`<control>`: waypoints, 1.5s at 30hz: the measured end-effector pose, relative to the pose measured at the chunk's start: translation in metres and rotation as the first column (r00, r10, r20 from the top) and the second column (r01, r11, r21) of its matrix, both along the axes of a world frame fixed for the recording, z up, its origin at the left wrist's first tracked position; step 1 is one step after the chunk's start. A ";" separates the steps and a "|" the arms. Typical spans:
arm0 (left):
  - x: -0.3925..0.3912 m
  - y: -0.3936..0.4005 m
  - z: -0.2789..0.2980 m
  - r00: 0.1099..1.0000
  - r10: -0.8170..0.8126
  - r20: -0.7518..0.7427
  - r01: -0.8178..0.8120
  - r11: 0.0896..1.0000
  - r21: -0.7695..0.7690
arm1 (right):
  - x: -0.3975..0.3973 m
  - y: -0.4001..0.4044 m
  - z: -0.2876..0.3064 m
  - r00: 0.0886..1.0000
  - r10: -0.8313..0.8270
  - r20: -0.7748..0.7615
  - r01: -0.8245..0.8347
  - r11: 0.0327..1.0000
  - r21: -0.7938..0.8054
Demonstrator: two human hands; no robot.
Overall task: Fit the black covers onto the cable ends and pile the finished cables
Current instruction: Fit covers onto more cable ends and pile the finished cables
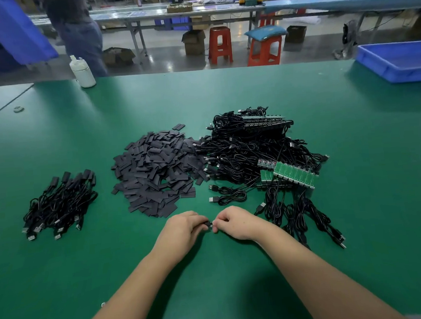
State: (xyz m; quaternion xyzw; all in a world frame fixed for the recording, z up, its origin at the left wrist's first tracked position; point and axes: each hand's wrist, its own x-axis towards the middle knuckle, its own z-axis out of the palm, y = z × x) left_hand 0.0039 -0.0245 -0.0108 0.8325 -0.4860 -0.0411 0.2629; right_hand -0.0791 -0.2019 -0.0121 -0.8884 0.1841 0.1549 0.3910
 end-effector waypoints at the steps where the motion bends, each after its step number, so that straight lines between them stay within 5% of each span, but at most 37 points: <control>1: 0.000 0.000 0.000 1.000 0.002 -0.002 -0.002 1.000 0.001 | 0.001 0.001 0.000 1.000 0.001 -0.003 -0.001 1.000 -0.006; 17: -0.003 -0.003 -0.005 0.996 0.048 -0.074 -0.052 0.997 -0.052 | 0.003 0.007 -0.001 1.000 -0.015 0.003 0.016 0.999 -0.039; 30: -0.004 -0.009 -0.004 0.999 0.028 -0.040 -0.025 0.998 0.061 | -0.003 0.001 0.004 1.000 -0.014 0.021 0.013 0.999 0.052; 36: -0.001 -0.008 0.000 0.997 0.005 0.072 -0.013 0.993 0.121 | -0.004 -0.003 0.008 0.999 0.007 0.039 -0.006 0.999 -0.033; 45: 0.000 -0.010 -0.004 0.998 0.013 0.054 -0.020 0.989 0.145 | -0.005 -0.004 0.006 0.997 0.002 0.080 0.004 0.997 -0.074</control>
